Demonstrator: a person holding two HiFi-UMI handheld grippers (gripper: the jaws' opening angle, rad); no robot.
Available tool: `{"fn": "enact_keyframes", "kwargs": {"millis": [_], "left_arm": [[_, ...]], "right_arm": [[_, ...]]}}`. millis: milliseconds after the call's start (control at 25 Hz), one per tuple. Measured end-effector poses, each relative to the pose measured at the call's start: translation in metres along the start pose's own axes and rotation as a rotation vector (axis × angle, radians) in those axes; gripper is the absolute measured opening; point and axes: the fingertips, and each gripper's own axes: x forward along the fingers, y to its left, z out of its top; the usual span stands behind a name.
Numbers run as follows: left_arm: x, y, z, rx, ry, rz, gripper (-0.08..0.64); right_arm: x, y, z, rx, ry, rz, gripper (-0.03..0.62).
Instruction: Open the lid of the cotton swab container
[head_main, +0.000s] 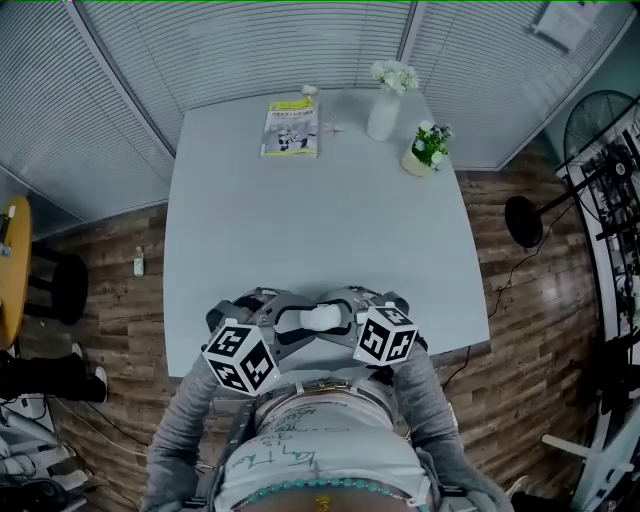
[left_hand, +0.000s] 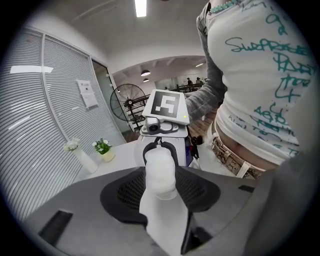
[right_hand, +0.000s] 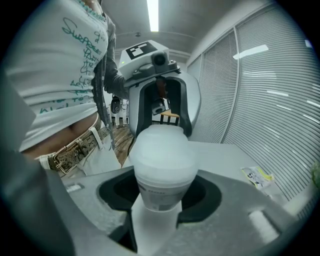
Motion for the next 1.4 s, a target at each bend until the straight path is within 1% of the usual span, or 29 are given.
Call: {"fn": "enact_keyframes", "kwargs": {"millis": [480, 720, 1080, 1280, 1400], "left_arm": [[0.006, 0.004, -0.004, -0.041, 0.002, -0.055, 0.179], [0.005, 0.004, -0.006, -0.053, 0.002, -0.071, 0.178], [0.01, 0.006, -0.007, -0.094, -0.007, -0.112, 0.178], [0.012, 0.004, -0.007, -0.128, -0.016, -0.149, 0.176], [0.011, 0.004, -0.006, -0.131, -0.021, -0.153, 0.175]], "right_arm": [[0.002, -0.005, -0.008, -0.003, 0.002, -0.003, 0.207], [0.004, -0.004, -0.008, -0.001, 0.003, -0.001, 0.207], [0.003, -0.005, -0.013, 0.01, 0.007, 0.008, 0.207], [0.004, -0.003, -0.017, 0.007, 0.01, 0.01, 0.207], [0.005, -0.003, -0.017, 0.007, 0.011, 0.011, 0.207]]}}
